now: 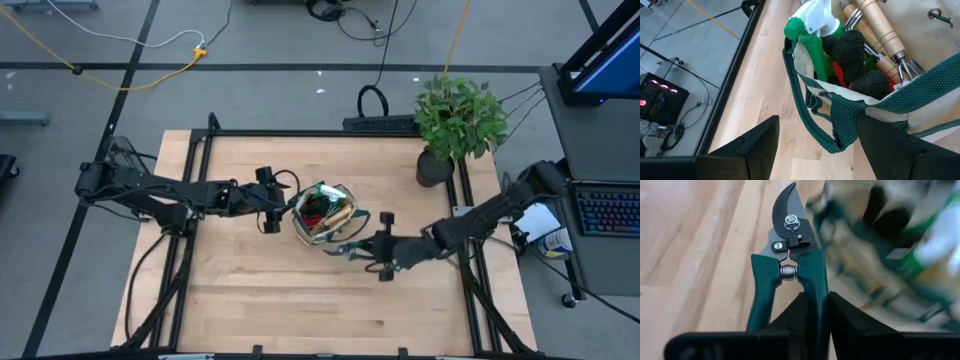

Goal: Pick & Place Garden tools in Gardening bag
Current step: Put the green shear scissors into the green gardening bag

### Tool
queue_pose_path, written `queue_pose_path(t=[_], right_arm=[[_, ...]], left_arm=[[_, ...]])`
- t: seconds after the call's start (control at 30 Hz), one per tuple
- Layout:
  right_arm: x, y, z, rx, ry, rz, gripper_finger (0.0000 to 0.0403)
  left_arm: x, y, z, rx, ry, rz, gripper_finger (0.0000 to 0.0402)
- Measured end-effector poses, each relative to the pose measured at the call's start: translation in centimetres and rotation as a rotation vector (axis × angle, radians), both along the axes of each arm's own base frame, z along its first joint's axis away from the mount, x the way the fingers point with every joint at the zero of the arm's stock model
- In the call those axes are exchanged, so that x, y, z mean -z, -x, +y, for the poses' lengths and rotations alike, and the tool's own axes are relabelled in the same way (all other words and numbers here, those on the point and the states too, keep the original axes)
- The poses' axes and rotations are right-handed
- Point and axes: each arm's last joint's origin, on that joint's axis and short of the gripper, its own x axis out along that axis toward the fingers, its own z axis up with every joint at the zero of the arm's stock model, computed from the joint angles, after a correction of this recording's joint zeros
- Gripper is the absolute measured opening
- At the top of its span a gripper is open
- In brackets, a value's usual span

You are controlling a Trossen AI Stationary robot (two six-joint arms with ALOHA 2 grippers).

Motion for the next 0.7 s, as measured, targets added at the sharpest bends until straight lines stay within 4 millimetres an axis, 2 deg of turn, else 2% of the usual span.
queue_pose_path(t=[0.1,0.3,0.5,0.6,0.7], right_arm=[[-1.5,0.0,-1.4,-0.038,0.111,-0.038,0.0048],[-3.8,-0.1,-4.0,-0.134,0.456,-0.062,0.0046],[-8.8,-0.3,-5.5,-0.180,0.772,-0.140,0.0046],[-11.3,-0.5,-6.3,-0.151,0.835,-0.221,0.0046],[-13.2,-0.8,-7.3,-0.147,0.799,-0.363,0.0046]], left_arm=[[0.0,0.0,0.0,0.000,0.000,0.000,0.0269],[0.0,0.0,0.0,0.006,-0.008,0.003,0.0269],[-0.1,0.0,0.0,0.001,0.000,-0.007,0.0269],[-0.1,0.0,0.0,0.000,-0.001,-0.007,0.0269],[-0.1,0.0,0.0,0.000,-0.001,-0.008,0.0269]])
